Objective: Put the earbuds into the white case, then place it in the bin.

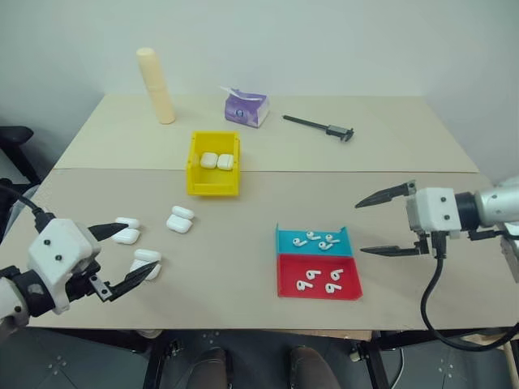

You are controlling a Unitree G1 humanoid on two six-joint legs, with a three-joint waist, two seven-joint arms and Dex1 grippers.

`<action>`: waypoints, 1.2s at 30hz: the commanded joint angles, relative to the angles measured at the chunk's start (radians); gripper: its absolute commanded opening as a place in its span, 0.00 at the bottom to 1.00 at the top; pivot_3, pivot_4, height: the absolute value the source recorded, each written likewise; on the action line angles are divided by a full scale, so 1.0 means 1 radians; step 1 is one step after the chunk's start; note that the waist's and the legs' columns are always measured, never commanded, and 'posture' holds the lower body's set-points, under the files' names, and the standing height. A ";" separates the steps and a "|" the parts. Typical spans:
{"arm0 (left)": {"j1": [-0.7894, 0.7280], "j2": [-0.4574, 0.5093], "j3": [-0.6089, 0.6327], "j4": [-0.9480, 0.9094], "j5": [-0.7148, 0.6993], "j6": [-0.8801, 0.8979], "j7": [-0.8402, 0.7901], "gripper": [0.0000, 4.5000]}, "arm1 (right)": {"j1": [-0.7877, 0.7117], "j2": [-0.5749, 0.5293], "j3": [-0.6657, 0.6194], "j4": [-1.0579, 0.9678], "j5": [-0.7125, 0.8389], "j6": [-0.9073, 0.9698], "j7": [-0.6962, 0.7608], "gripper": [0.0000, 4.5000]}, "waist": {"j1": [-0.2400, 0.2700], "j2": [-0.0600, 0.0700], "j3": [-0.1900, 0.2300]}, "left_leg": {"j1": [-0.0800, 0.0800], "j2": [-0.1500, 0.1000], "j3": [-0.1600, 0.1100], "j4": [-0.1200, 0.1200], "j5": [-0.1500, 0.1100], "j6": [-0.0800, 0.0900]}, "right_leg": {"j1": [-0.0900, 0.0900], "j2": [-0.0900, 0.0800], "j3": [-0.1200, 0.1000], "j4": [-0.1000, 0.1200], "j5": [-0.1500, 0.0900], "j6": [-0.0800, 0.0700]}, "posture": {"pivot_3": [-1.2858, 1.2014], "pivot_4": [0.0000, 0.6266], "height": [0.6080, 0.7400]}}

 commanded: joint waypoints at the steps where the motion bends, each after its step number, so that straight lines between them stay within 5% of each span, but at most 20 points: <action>1: -0.010 0.022 0.042 -0.014 -0.018 0.024 0.005 1.00 | -0.024 -0.003 -0.016 0.000 -0.005 -0.029 -0.004 0.99 | 0.000 0.000 0.000 | 0.000 0.000 0.000 0.000 0.000 0.000 | 0.000 0.000 0.000 0.000 0.000 0.000 | 0.52 0.24 1.00; 13: -0.003 0.047 0.042 -0.042 0.056 0.136 0.120 1.00 | 0.021 -0.001 -0.030 -0.032 -0.006 -0.017 -0.029 0.99 | -0.001 0.000 0.000 | 0.000 0.000 0.000 -0.001 0.000 0.000 | -0.001 0.000 0.000 0.000 0.000 0.000 | 0.52 0.24 1.00; 17: -0.006 0.124 0.038 -0.024 0.136 0.160 0.126 1.00 | 0.041 -0.009 -0.033 -0.049 -0.013 -0.013 -0.044 0.99 | 0.002 0.000 0.000 | 0.000 0.000 0.000 0.000 0.000 0.000 | 0.000 0.000 0.000 0.000 0.000 0.000 | 0.52 0.24 1.00; 22: -0.083 0.362 0.011 0.100 0.122 0.461 0.083 1.00 | 0.093 -0.040 -0.063 -0.079 0.007 0.008 -0.036 0.99 | 0.004 0.000 0.000 | 0.000 0.000 0.001 -0.001 0.000 0.000 | -0.001 0.000 -0.001 0.000 0.000 -0.001 | 0.52 0.24 1.00; 28: -0.493 0.579 -0.316 0.394 -0.018 0.825 0.099 1.00 | 0.085 -0.028 -0.027 -0.069 -0.042 0.018 -0.062 0.99 | -0.001 0.000 0.000 | 0.000 -0.001 0.003 -0.001 0.000 0.000 | -0.001 0.000 -0.001 0.000 -0.001 0.000 | 0.52 0.24 1.00; 36: -1.112 0.567 -0.872 0.759 0.005 0.968 0.007 1.00 | 0.003 -0.008 0.023 0.034 -0.106 -0.013 -0.069 0.99 | 0.001 -0.002 0.001 | -0.002 -0.001 0.005 -0.001 0.000 -0.001 | -0.004 0.001 0.000 0.004 -0.001 -0.001 | 0.52 0.24 1.00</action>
